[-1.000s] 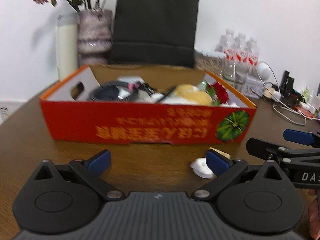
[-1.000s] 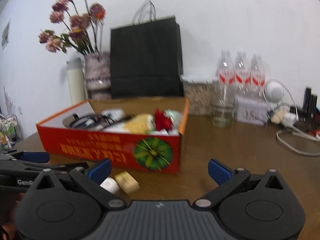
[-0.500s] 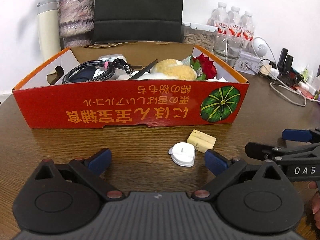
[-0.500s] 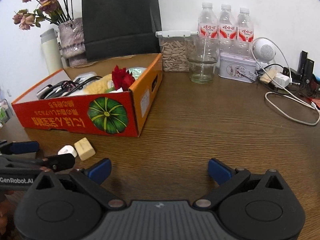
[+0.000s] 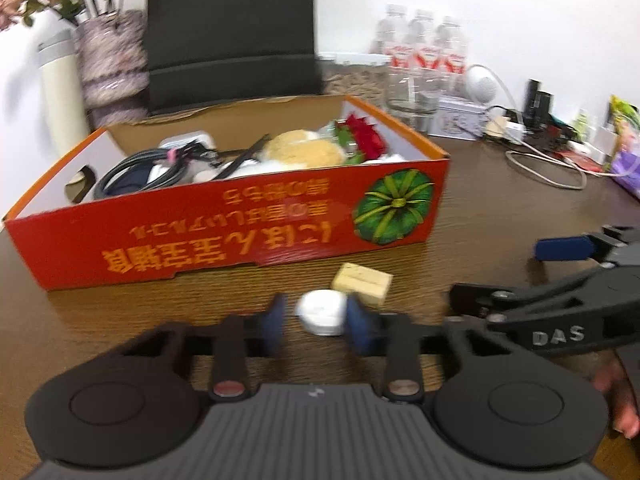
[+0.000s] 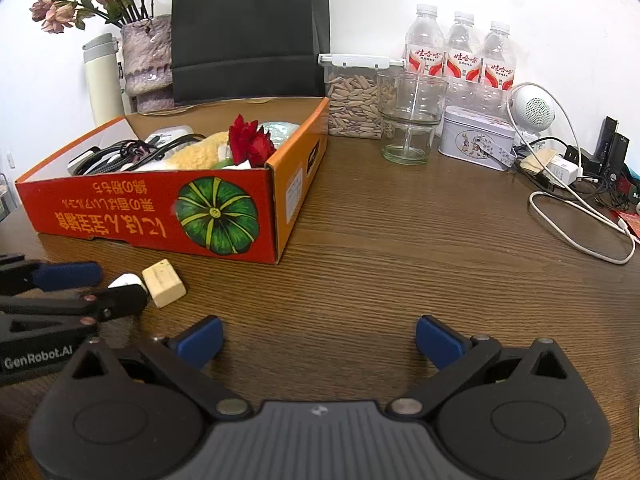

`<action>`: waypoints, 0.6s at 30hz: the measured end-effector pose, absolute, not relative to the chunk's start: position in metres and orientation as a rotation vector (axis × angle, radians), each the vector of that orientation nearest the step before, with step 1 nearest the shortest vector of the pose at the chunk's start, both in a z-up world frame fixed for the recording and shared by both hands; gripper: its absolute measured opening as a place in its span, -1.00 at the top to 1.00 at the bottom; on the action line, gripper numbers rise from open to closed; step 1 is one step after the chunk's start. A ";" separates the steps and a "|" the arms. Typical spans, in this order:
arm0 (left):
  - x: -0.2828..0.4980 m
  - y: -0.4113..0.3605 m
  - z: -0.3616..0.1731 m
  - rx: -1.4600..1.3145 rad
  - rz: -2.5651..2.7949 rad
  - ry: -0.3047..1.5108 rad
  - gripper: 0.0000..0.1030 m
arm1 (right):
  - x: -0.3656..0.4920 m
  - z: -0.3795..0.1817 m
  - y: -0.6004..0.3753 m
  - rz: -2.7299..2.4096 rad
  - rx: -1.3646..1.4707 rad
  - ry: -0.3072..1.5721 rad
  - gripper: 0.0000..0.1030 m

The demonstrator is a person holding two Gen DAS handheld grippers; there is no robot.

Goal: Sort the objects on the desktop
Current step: 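Grasp the small white cap with the left tool while the right tool grasps the yellow block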

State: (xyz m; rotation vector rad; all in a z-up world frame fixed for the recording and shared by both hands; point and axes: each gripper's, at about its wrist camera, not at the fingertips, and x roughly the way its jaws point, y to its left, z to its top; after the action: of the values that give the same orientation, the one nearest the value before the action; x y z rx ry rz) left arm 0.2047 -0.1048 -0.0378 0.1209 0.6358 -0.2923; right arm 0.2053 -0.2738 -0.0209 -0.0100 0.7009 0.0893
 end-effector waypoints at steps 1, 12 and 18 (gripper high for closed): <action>0.204 -0.106 -0.038 0.125 -0.292 0.634 0.50 | 0.205 -0.021 -0.274 0.090 -0.010 0.701 -1.00; 0.205 -0.077 -0.034 0.003 -0.326 0.620 0.51 | 0.202 -0.019 -0.268 0.105 0.039 0.682 -0.98; 0.204 -0.052 -0.027 0.030 -0.295 0.560 0.51 | 0.193 -0.014 -0.235 0.161 0.017 0.623 -0.81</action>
State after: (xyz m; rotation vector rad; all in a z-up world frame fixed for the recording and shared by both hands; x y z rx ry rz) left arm 0.2043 -0.0521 -0.0272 0.0297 0.5596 -0.2955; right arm 0.1932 -0.2348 -0.0143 0.0172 0.6229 0.1608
